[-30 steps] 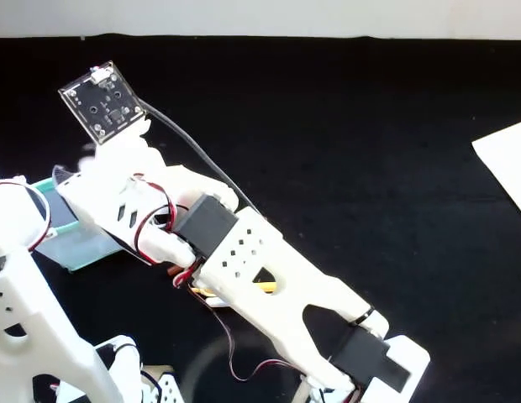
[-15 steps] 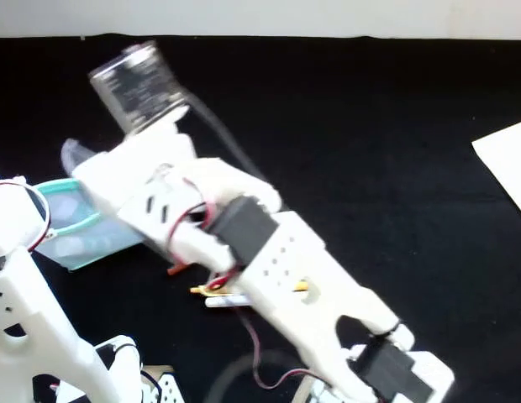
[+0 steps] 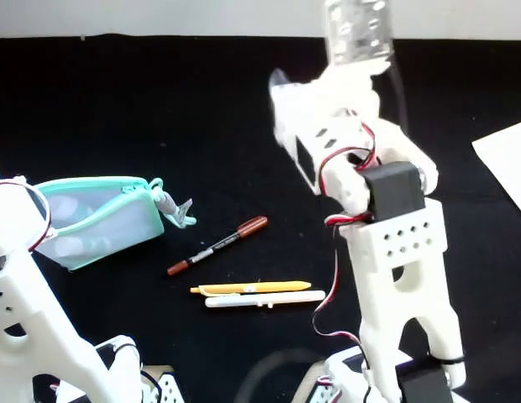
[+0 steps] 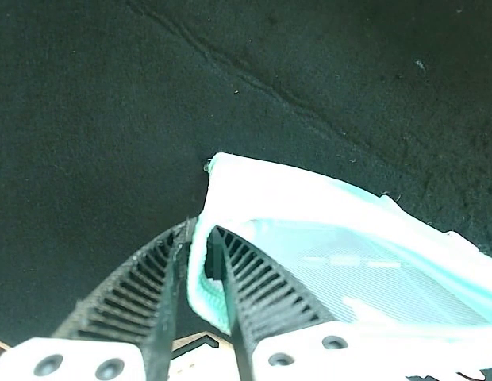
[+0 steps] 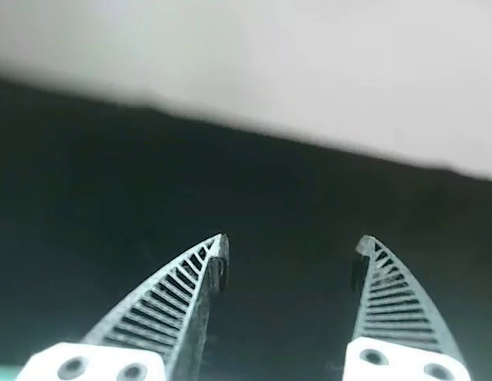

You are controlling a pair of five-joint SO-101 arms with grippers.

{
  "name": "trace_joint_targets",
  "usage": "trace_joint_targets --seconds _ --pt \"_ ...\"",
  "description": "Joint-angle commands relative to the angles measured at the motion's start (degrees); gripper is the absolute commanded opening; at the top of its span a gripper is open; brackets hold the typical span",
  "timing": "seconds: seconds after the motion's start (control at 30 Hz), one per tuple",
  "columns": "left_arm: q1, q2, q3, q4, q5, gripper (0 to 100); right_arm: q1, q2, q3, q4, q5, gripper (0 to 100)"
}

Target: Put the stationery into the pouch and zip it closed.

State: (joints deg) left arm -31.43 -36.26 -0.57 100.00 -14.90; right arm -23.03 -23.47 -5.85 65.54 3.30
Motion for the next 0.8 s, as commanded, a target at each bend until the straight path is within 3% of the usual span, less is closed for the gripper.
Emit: trace_joint_targets --seconds 0.0,0.1,0.27,0.53,0.77 --pt "0.84 0.75 0.04 0.0 0.26 1 -0.13 -1.71 8.66 6.9 14.42 24.9" --pt "0.84 0.75 0.04 0.0 0.26 1 -1.71 -2.15 21.23 7.52 21.71 24.9" --pt "0.84 0.75 0.04 0.0 0.26 1 -11.82 -2.07 39.69 5.67 32.7 24.9" --pt "0.84 0.75 0.04 0.26 0.26 1 -21.76 -1.54 58.15 -11.74 33.14 24.9" --pt "0.84 0.75 0.13 0.35 0.26 1 -22.99 -1.36 66.86 -21.23 33.58 24.9"
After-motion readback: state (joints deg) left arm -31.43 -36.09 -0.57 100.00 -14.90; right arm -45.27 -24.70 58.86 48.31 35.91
